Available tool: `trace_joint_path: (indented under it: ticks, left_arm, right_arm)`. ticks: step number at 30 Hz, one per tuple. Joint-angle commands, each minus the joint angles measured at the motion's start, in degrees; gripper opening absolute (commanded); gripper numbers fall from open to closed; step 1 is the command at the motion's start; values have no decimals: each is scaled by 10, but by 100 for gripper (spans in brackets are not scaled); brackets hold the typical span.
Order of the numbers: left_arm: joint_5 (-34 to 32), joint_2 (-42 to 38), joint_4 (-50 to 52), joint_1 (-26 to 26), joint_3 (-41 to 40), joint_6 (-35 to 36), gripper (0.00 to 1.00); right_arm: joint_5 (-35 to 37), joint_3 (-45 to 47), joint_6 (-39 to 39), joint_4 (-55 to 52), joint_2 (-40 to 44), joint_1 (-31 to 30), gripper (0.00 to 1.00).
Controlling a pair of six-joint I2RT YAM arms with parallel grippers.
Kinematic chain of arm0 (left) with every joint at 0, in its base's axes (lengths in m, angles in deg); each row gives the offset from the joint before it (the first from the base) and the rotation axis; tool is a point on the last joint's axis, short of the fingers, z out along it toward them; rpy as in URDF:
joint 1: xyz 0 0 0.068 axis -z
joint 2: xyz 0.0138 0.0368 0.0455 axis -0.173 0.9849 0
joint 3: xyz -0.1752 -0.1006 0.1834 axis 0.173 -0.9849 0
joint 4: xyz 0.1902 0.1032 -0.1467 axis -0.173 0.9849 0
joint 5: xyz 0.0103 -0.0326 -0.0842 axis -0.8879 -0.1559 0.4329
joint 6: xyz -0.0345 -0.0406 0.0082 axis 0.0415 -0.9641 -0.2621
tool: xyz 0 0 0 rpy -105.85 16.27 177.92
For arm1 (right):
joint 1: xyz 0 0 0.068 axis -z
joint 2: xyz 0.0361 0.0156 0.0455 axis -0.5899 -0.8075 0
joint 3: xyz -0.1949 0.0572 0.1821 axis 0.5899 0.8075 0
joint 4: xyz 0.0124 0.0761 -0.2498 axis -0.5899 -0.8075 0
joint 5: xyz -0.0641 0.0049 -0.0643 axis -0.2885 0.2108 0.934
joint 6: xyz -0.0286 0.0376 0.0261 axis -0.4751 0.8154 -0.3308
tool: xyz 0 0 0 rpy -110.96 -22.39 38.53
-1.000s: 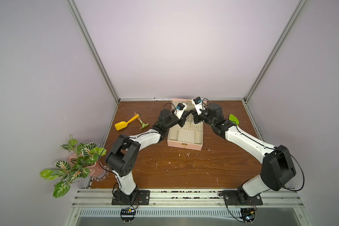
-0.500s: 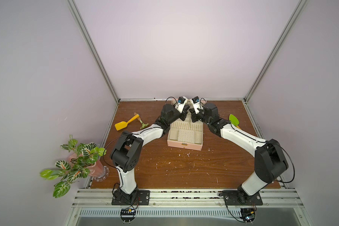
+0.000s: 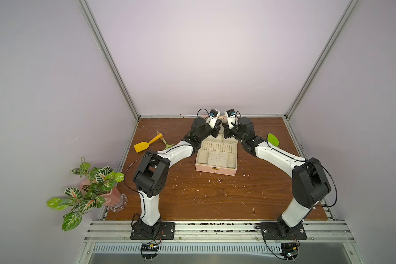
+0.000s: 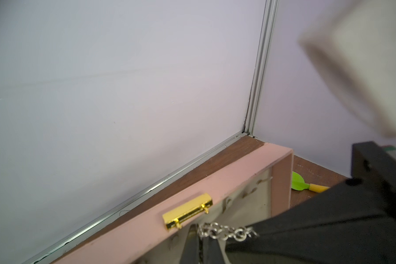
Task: Put jewelry chain into jewelry box
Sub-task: Hang the necklace on the jewelry box clasp.
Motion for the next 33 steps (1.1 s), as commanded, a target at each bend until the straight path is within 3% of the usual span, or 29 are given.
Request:
trace_joint_path:
  ticks: [1, 33]
  left_arm:
    - [-19, 9, 12, -6, 23, 5, 1]
    - [-21, 38, 60, -6, 52, 2, 5]
  right_arm:
    - [8, -24, 20, 23, 3, 8, 6]
    - [-3, -52, 49, 19, -35, 27, 11]
